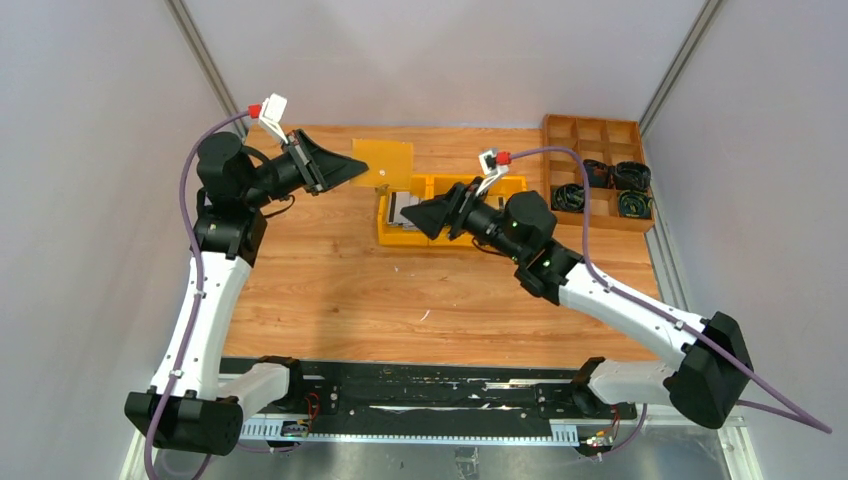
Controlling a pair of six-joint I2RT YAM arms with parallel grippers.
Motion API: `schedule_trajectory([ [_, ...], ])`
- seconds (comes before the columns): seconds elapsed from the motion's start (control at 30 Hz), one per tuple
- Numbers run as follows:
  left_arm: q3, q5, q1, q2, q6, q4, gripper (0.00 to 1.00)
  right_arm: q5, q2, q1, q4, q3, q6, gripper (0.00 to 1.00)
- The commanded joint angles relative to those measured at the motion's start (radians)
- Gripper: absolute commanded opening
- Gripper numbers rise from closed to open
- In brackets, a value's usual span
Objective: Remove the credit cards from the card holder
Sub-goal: Open the card holder at the center of the board.
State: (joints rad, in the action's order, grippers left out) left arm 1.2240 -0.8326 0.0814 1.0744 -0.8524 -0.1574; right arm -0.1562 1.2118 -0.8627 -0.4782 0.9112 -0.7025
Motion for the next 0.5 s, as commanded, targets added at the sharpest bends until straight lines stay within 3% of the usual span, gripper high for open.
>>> schedule_trajectory([
  [0.0, -0.017, -0.166, -0.003, -0.028, -0.085, 0.152, 0.00, -0.279, 0.017, 0.101, -0.046, 0.049, -0.100, 0.77],
  [0.2, -0.041, -0.238, -0.003, -0.056, -0.063, 0.152, 0.00, -0.496, 0.087, 0.157, -0.218, 0.108, -0.226, 0.78],
  [0.33, -0.059, -0.274, -0.002, -0.070, -0.036, 0.144, 0.00, -0.543, 0.132, 0.173, -0.235, 0.179, -0.275, 0.78],
  [0.47, -0.015, -0.288, -0.002, -0.067, 0.142, -0.052, 0.00, -0.581, 0.172, 0.179, -0.289, 0.222, -0.334, 0.78],
])
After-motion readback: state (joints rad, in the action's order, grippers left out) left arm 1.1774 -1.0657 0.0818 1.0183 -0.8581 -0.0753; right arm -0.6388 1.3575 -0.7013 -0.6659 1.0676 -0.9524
